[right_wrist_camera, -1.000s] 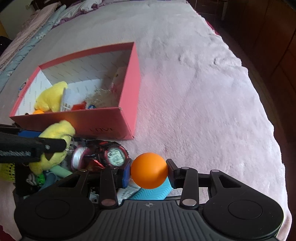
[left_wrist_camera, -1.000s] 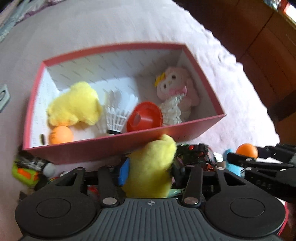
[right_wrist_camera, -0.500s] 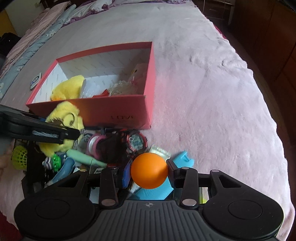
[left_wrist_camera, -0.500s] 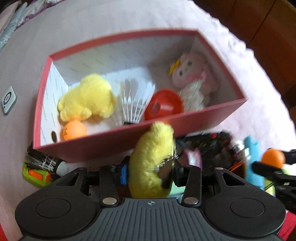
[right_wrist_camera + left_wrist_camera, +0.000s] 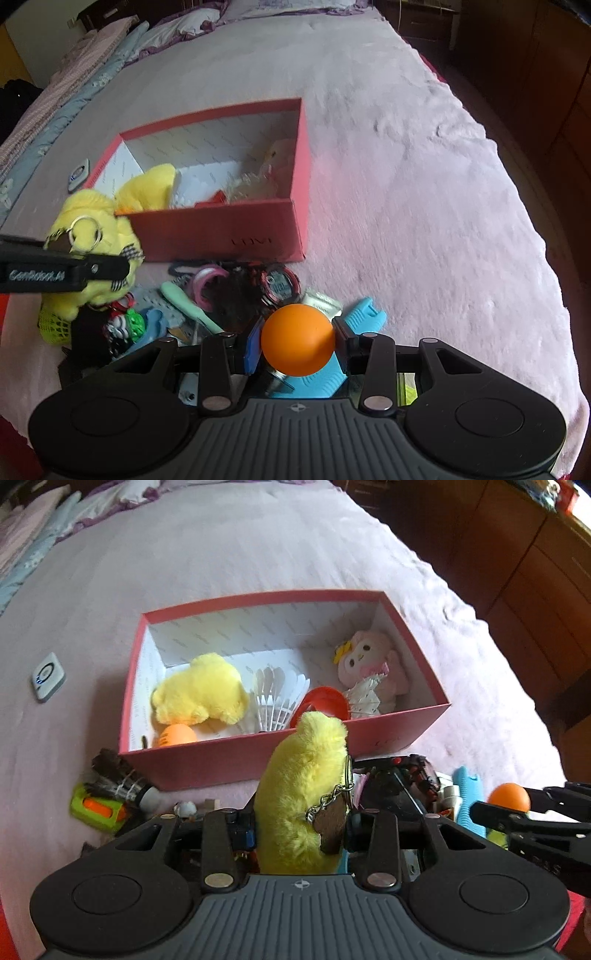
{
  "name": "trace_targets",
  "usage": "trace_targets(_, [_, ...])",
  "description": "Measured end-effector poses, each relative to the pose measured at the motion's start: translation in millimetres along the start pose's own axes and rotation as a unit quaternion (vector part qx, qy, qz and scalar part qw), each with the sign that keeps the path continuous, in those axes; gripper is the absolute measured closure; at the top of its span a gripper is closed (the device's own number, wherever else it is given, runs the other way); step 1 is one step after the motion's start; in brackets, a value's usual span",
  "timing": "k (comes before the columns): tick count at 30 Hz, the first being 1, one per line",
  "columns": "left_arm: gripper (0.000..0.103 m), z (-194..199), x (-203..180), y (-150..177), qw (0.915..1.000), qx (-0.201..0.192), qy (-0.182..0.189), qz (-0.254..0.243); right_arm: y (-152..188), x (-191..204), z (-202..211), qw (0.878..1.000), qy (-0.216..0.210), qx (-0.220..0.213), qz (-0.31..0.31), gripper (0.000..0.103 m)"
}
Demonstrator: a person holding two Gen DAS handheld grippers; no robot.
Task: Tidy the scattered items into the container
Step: 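Grasp yellow plush chick with left tool while right tool holds orange ball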
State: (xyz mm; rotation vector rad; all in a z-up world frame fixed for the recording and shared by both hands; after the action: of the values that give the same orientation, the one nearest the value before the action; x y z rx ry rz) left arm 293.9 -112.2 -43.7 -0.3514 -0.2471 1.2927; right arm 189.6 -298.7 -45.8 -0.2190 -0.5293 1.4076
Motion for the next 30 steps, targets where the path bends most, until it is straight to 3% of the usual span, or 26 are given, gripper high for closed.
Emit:
trace_targets(16, [0.063,56,6,-15,0.9985,-0.044,0.005,0.032,-12,37,35,0.999,-0.022,-0.010,0.023,0.061])
trace_targets(30, [0.062,92,17,-25,0.9973,-0.070,-0.004,0.022,-35,61,70,0.998,-0.027,-0.028,0.047,0.061])
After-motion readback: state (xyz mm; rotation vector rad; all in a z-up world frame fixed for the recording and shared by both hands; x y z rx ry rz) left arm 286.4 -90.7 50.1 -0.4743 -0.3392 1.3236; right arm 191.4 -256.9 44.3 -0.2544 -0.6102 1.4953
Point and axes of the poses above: each gripper's, at about its wrist camera, not at the fingertips, and z roughly against the way its jaws point, x to its left, y to its underside, the point moved 9 cm from there along -z, roughly the way its jaws point, and after that the axes turned 5 degrees about -y, right-handed, at the moved point
